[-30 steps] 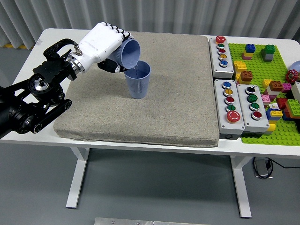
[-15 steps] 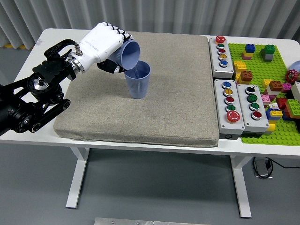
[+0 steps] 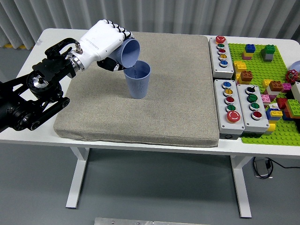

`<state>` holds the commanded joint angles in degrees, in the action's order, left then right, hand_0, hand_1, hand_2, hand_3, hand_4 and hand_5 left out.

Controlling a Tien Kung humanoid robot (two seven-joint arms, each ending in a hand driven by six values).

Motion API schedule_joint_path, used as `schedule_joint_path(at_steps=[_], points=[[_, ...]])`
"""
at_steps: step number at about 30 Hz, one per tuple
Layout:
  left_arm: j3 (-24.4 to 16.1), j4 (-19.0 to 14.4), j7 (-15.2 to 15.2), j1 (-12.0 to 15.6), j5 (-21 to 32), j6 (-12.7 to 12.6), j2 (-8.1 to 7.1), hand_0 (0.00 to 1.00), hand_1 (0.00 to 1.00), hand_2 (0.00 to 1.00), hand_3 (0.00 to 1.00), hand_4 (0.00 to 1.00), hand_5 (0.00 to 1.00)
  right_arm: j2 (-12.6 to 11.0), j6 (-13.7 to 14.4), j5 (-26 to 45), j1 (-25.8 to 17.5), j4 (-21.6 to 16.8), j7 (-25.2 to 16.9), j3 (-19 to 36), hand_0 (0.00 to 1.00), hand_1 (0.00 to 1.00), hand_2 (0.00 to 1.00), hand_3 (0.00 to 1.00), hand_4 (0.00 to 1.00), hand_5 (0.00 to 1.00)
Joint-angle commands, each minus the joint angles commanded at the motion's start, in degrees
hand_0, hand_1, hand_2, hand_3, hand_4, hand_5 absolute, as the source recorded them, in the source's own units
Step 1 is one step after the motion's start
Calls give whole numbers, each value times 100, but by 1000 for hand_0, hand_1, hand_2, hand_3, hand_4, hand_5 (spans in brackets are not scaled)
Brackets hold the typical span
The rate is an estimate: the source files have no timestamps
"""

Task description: Pick cup pour cup place

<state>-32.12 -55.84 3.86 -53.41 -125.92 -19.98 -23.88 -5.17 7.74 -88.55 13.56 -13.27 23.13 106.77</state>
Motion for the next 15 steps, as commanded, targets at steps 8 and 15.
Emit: schedule_joint_path(at_steps=[8,15], points=[[135,-21,-40,-93,-52,-36,-25,440,476,556,522,800,255,-5,5,18,13,2,-6,-2,695,676,611,612,2,323],[358,-11,-75,-178,-81,-79,-26,442,475,554,520,801,260,-4,15,56,14,1,-6,-17,695,676,611,611,2,324]])
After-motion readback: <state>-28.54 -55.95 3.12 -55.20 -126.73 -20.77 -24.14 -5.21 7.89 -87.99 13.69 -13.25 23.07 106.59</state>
